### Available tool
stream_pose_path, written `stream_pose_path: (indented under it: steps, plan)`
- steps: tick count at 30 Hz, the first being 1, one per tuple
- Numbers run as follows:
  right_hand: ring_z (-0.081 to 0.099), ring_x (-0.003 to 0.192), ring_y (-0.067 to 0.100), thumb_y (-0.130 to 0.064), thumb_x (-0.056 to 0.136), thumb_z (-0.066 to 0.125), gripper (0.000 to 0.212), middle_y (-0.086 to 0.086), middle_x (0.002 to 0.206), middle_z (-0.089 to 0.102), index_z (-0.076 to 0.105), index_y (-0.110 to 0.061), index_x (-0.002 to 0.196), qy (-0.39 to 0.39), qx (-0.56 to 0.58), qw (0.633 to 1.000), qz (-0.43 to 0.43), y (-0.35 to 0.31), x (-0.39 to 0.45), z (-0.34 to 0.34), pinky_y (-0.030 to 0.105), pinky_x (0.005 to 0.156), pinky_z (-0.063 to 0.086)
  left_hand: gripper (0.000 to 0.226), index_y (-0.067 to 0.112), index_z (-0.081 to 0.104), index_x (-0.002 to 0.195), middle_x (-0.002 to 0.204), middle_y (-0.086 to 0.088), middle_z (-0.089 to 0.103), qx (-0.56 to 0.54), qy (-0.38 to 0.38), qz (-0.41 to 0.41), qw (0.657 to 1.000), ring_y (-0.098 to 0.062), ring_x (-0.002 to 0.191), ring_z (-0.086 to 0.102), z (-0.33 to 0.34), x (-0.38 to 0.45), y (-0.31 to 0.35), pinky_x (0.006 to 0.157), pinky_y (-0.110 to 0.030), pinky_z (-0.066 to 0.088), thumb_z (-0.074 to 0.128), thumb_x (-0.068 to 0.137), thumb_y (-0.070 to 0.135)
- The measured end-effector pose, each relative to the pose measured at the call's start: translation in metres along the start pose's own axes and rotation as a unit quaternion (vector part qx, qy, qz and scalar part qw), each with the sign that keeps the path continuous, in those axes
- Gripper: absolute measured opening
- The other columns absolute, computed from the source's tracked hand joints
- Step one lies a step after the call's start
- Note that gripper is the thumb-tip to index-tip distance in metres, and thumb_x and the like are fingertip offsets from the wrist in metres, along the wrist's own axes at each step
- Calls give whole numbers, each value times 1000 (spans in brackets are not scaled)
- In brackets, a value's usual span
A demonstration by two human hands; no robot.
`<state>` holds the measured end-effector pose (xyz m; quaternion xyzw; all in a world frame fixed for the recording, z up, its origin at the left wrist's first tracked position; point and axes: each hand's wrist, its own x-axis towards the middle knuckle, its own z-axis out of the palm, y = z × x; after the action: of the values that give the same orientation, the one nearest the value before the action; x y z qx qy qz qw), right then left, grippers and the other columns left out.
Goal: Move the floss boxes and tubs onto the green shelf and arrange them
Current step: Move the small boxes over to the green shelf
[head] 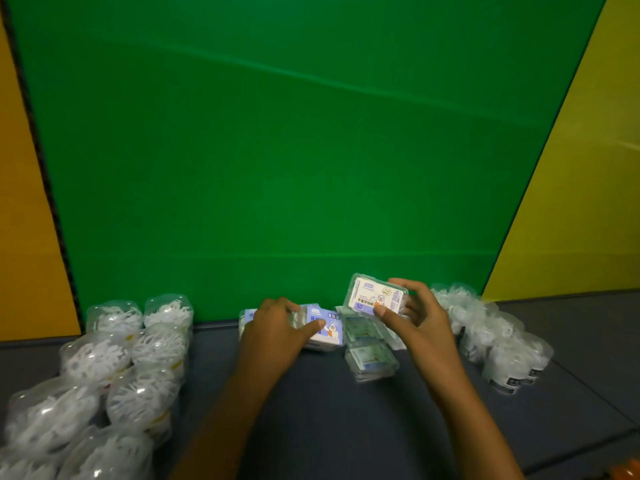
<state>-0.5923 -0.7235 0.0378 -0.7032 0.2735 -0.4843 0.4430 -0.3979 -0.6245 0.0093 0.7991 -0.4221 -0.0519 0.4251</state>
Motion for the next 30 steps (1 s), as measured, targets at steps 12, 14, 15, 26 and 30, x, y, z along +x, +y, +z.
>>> stream_pose_path:
  steps: [12,14,15,26,30]
  plan:
    - [68,99,13,-8,81,77,40,1,106,72,62,-23,114,-76,39,996,1,28,42,-15,26,79,58,56,18,61,109,111,-3,60,239,-21,-42,970,-23,99,60,23,7,36,76,-32,43,57,80,66]
    - [68,98,11,-8,81,77,40,0,106,72,61,-23,115,-87,42,995,-1,31,48,-20,24,77,57,53,17,61,100,105,-5,62,285,-25,-57,956,-25,95,61,27,9,43,71,-32,43,57,81,66]
    - [68,97,8,-8,81,77,40,0,106,72,61,-22,115,-94,44,995,-2,32,50,-22,22,76,56,50,16,60,95,102,-6,63,303,-23,-63,950,-26,93,62,29,10,47,69,-32,42,57,81,65]
    - [68,97,8,-8,82,76,40,-2,107,72,61,-22,115,-146,74,986,16,56,56,-37,24,78,58,18,16,58,100,106,-7,64,372,23,-112,921,-27,98,62,42,-4,60,73,-34,44,58,89,30]
    - [69,101,15,-8,82,76,39,-1,107,73,62,-23,115,-158,82,984,14,58,57,-38,31,84,58,20,18,61,105,108,-5,65,337,39,-101,935,-27,98,62,36,-13,57,69,-33,41,54,88,26]
